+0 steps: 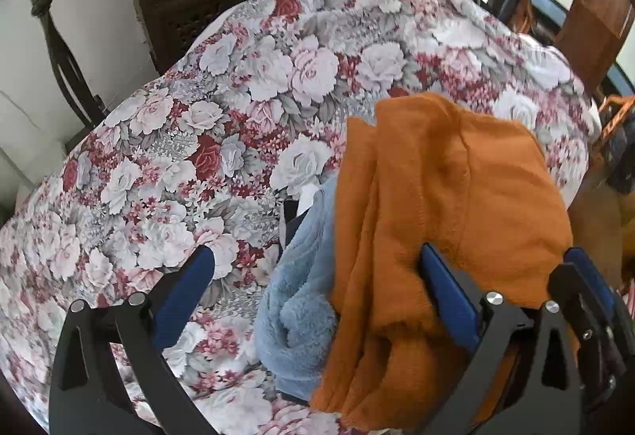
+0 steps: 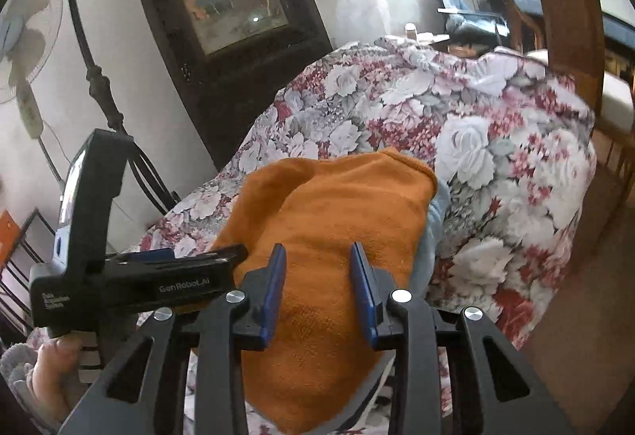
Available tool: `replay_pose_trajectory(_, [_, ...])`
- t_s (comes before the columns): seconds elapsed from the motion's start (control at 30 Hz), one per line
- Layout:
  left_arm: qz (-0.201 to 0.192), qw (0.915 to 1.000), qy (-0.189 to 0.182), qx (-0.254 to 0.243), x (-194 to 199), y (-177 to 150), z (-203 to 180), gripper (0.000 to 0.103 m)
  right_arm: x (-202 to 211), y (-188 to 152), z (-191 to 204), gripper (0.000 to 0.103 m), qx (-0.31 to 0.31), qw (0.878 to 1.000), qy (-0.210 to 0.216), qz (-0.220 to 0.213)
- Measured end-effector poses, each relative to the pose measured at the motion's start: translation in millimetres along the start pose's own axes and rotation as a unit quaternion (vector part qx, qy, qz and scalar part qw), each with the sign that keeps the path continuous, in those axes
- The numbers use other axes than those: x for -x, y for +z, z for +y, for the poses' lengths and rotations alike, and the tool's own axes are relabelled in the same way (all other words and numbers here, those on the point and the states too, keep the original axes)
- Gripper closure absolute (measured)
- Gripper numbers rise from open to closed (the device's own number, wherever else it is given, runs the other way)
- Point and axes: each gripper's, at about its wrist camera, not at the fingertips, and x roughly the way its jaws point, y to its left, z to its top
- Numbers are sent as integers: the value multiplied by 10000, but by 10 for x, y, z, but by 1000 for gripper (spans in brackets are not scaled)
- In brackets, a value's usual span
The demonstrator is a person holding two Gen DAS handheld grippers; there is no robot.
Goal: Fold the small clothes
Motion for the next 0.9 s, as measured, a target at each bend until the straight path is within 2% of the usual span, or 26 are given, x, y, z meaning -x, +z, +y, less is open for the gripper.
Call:
replay_pose_trajectory(0.1, [-6, 9999, 96, -69, 141, 31, -23, 4, 138, 16, -140, 71, -525, 9978, 350, -198])
replay_pose_trajectory(0.23, [-298, 9993, 160, -183, 440, -10, -5, 4, 395, -33, -151, 70, -548, 9969, 280, -495])
replay_pose_trajectory(0.33, [-252, 9993, 171, -234, 444, -147, 24, 4, 365, -151, -179, 68, -633, 9976, 195, -202])
replay_pose_trajectory(0.37, [-107, 9993, 177, -300, 337, -220, 13, 4, 283, -203, -198, 60, -679, 9976, 144, -4])
replay_pose_trajectory(0.43, [-11, 9995, 214, -248, 228, -307, 28, 4, 193, -237, -233, 58, -788, 9964, 260, 145])
replay_pose_trajectory(0.57, [57, 10000, 7, -13, 315, -319, 107, 4, 242, -269, -208, 57, -719, 9972, 188, -39])
replay_pose_trajectory(0.7, [-148, 9997, 115, -171, 524, -416, 126, 4, 418, -420, -170, 56, -807, 9963, 190, -229])
replay_pose_trajectory(0.8, [-266, 9995, 109, -145, 643, -612, 203, 4, 598, -616, -93, 55, -792, 9961, 194, -327])
replay_pose_trajectory(0.9, [-70, 9999, 78, -102, 554, -900, 296, 4, 633, -818, -8, 55, -683, 9975, 133, -127])
